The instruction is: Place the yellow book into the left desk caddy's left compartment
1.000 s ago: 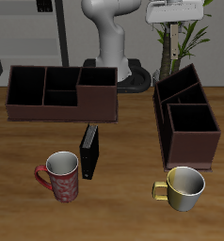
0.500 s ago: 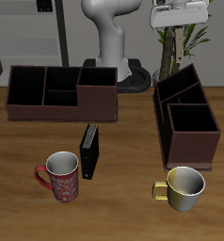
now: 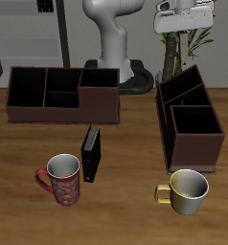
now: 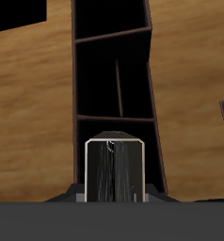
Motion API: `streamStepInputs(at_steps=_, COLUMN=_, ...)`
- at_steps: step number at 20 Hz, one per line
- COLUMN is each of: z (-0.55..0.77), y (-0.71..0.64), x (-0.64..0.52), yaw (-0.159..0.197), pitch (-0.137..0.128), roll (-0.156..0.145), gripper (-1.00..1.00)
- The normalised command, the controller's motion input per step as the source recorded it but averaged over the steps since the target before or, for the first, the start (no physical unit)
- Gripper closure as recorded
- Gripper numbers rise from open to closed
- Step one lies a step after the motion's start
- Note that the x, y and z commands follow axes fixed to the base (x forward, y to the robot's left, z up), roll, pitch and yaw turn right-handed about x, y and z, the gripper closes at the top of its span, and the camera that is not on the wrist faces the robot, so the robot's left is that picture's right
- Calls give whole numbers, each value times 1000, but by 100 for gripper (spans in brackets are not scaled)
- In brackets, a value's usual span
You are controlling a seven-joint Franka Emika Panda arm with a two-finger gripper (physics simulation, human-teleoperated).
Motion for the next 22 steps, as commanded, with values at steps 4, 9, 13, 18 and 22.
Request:
streamStepInputs(at_steps=4, z=-178, y=-28, x=130, yaw=7, pitch=27, roll=1, gripper=100)
streamStepInputs(at_steps=9, z=-160, y=-42, x=63, yaw=-7, pitch=21, roll=3, gripper=100)
streamStepInputs(at_steps=13, z=-252, y=6, x=71, yaw=2, pitch=41, roll=6, gripper=100)
streamStepInputs(at_steps=18, z=-206, y=-14, x=26, yaw=0, pitch=32, roll=7, gripper=100)
streamStepInputs(at_steps=22, z=-221, y=7, x=81, yaw=3, pitch=43, roll=-2, gripper=100)
